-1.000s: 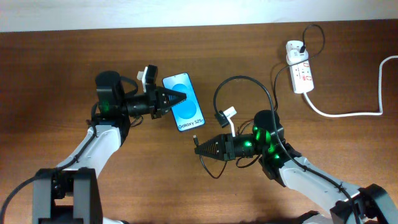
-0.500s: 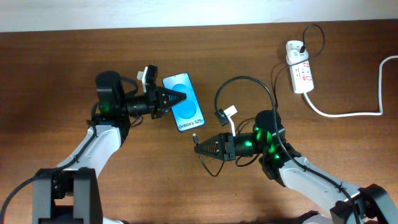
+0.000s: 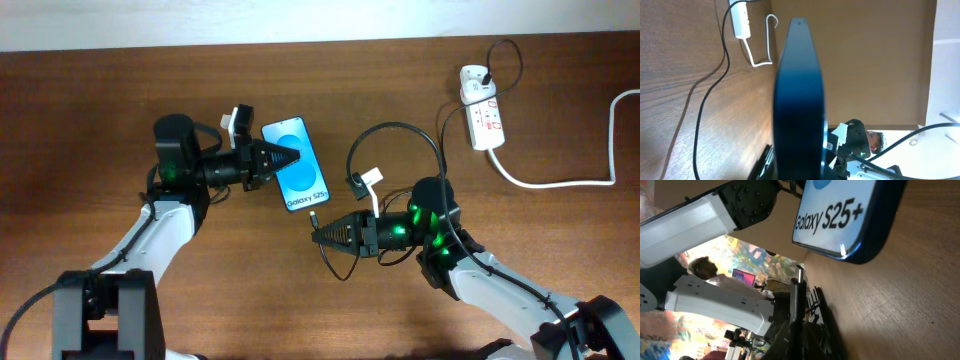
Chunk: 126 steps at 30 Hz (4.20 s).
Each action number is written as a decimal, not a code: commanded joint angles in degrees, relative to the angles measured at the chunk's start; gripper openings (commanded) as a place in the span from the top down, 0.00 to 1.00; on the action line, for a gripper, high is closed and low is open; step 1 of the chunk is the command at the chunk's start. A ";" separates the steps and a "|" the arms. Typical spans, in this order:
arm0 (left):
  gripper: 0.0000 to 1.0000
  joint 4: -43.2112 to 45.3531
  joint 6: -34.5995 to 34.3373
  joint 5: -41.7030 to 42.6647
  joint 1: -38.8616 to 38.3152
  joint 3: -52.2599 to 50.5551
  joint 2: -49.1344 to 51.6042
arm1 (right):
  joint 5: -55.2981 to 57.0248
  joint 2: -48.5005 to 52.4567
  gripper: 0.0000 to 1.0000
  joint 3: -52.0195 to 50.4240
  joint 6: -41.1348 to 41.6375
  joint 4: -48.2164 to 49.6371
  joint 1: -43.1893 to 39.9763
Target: Plug charger to phone and switch on socket
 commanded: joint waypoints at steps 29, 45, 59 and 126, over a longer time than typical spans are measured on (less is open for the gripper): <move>1.00 0.48 -0.04 1.92 -0.31 0.52 -0.07 | 3.13 0.63 0.96 -0.07 -0.33 -0.98 0.26; 1.00 0.50 1.07 1.66 -1.44 0.52 -0.07 | 3.08 0.63 0.96 -0.07 1.25 -0.94 0.28; 1.00 0.50 1.25 1.66 -1.53 0.52 -0.07 | 2.01 0.63 0.96 -0.07 1.38 -0.92 1.36; 1.00 0.48 1.46 2.32 0.42 0.52 -0.07 | 1.64 0.61 0.96 -0.09 6.32 1.20 1.29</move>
